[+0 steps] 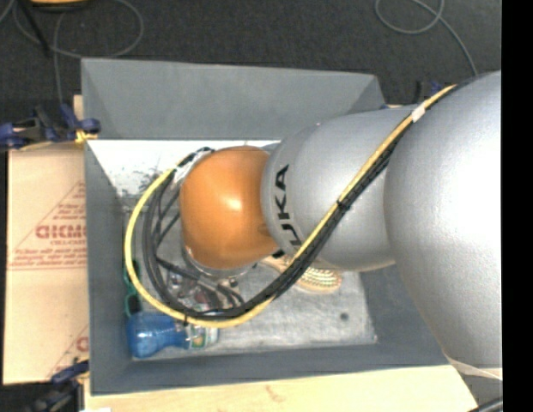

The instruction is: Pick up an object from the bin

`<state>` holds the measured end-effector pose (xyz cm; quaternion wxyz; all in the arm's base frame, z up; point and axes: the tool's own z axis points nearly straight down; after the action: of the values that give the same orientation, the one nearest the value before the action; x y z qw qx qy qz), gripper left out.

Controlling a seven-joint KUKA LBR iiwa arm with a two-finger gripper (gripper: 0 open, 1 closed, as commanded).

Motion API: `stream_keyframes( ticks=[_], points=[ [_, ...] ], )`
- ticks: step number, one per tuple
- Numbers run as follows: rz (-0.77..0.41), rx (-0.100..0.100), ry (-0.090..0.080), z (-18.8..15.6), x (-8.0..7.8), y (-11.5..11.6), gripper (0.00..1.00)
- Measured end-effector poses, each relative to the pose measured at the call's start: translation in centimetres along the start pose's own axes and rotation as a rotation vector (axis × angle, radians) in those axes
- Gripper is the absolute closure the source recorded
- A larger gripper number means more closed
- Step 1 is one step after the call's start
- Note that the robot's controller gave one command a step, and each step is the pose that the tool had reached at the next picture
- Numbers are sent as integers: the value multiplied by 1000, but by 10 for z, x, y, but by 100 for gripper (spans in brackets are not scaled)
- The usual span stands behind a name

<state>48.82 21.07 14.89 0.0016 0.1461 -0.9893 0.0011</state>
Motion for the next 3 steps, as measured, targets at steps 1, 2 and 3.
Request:
stream_keyframes(
  ticks=[1, 2, 3],
  points=[
    [87, -4, -6, 13, 7, -8, 0],
    [110, -4, -3, 28, 10, -11, 0],
    [13, -6, -23, 66, 9, 4, 100]
  ],
)
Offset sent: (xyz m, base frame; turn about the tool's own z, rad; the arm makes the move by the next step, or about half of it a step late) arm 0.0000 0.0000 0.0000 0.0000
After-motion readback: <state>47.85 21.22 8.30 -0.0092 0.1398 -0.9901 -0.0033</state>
